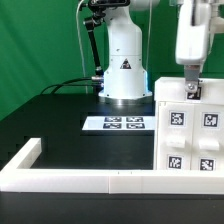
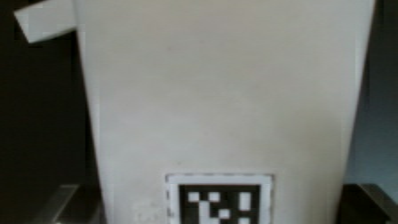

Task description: Assemble cabinet

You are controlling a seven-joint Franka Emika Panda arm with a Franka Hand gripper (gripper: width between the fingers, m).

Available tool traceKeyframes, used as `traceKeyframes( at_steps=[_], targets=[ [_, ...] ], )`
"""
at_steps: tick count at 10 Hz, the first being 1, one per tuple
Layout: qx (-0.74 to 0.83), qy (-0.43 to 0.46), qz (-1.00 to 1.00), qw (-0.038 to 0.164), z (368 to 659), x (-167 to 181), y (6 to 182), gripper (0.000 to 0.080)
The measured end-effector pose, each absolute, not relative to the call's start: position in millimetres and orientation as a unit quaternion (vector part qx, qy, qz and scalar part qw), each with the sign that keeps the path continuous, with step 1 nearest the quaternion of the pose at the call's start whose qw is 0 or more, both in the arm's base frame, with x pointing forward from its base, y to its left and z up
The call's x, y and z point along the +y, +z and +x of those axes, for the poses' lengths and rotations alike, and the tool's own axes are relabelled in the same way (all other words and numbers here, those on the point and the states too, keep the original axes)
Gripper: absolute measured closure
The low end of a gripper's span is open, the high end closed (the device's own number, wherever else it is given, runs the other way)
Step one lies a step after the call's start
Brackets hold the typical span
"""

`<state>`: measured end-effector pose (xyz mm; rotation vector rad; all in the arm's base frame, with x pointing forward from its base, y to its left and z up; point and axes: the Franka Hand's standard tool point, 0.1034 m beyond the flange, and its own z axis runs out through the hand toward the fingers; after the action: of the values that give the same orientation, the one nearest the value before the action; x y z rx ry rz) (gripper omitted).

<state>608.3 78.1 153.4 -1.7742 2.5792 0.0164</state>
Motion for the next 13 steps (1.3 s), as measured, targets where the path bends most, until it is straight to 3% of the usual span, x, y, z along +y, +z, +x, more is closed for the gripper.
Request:
traceKeyframes(
  at_steps=[6,7,8,11,13],
  targets=[
    [0.825,0.016,-0.564,0.014,607,77,152.1,0.0244],
    [0.821,0.016,-0.57,0.015,608,77,153.1,0.0085],
    [0.818,0.016,-0.575,0.019,609,78,157.1,0.0017],
    [0.816,0.019,-0.577,0.041,611,88,179.6,0.0005],
    [0.815,0.018,-0.578,0.042,612,88,179.8,0.0002]
  ],
)
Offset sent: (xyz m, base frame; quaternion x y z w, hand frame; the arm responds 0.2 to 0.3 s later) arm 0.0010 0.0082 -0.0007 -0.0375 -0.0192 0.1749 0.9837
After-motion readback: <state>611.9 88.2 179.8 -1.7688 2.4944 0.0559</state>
